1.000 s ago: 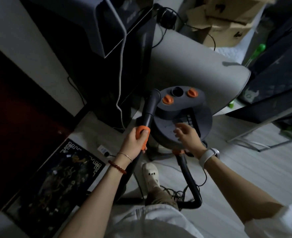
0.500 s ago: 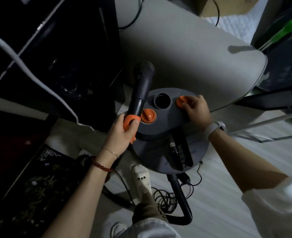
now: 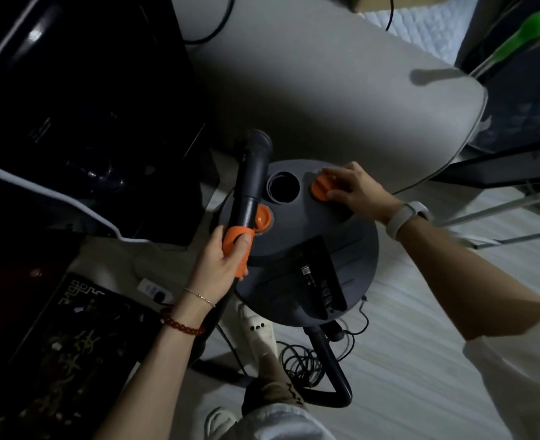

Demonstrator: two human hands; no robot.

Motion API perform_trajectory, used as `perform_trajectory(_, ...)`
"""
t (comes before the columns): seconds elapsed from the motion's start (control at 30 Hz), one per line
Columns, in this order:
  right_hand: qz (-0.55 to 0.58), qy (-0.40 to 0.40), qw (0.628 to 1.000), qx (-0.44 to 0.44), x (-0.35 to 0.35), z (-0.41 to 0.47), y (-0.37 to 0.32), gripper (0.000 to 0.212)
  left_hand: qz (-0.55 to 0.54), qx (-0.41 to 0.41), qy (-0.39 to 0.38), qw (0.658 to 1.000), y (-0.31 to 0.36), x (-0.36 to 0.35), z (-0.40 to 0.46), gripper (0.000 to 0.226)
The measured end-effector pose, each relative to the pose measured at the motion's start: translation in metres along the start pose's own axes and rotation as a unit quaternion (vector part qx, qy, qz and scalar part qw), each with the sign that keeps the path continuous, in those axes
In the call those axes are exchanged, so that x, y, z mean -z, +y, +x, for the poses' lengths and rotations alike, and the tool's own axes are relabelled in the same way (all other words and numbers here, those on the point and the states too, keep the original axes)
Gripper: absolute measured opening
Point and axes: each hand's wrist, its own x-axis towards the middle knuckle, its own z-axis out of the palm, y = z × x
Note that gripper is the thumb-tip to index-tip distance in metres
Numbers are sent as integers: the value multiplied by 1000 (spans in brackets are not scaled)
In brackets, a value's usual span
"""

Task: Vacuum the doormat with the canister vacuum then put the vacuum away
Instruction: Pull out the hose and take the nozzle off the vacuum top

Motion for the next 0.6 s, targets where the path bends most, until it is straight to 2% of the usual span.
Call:
perform_trajectory(0.13,25,47,999,1,-6,-4,-2,43,3,-2,3,1000,2,-6,7,7)
perform_trajectory(0.3,-16,57,997,42,-11,-4,-1,40,12,-8,10,1000,3,-6,9,10)
perform_trajectory(0.47,-45,20,997,55,-1,-2,-2,42,9,-3,16,1000,0,-5,9,7)
perform_trajectory(0.6,-35,-66,996,37,8,4,0,56,11,-4,22,1000,-3,0,8,8)
